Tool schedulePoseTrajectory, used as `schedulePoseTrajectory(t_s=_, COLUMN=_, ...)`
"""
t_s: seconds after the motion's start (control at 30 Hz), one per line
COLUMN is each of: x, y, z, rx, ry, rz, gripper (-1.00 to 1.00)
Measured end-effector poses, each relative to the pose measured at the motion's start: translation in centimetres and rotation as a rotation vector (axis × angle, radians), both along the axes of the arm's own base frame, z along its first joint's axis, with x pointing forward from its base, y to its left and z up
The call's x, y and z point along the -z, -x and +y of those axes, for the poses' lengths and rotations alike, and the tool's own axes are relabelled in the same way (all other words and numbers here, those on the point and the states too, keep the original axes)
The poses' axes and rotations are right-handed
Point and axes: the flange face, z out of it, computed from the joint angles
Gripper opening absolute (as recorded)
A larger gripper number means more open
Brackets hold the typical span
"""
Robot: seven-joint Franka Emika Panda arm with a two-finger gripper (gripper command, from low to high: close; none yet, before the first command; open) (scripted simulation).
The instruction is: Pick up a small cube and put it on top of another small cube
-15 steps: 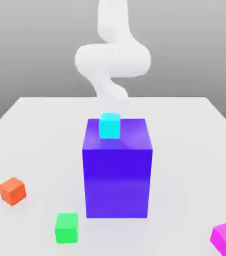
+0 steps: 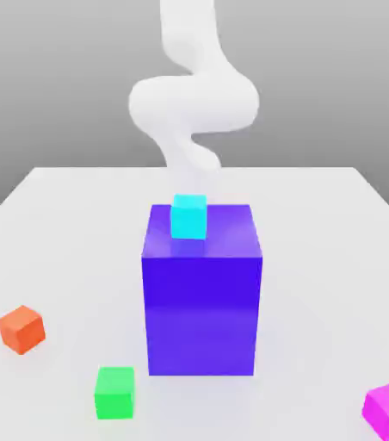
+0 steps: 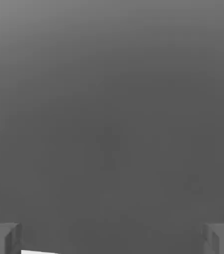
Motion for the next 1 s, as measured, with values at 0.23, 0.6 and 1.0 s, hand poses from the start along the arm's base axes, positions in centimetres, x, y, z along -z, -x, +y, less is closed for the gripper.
schedulePoseTrajectory(t_s=0.23, x=9.9, y=-3.2, z=5.7, rx=-0.079, ry=-0.011, rz=0.172, gripper=0.00)
schedulePoseTrajectory(t_s=0.6, x=34.6, y=-4.5, z=19.7, rx=-0.233, ry=0.171, rz=0.490, gripper=0.00)
schedulePoseTrajectory(t_s=1.0, x=47.4, y=-3.7, z=20.9, rx=-0.220, ry=0.381, rz=0.604, gripper=0.00)
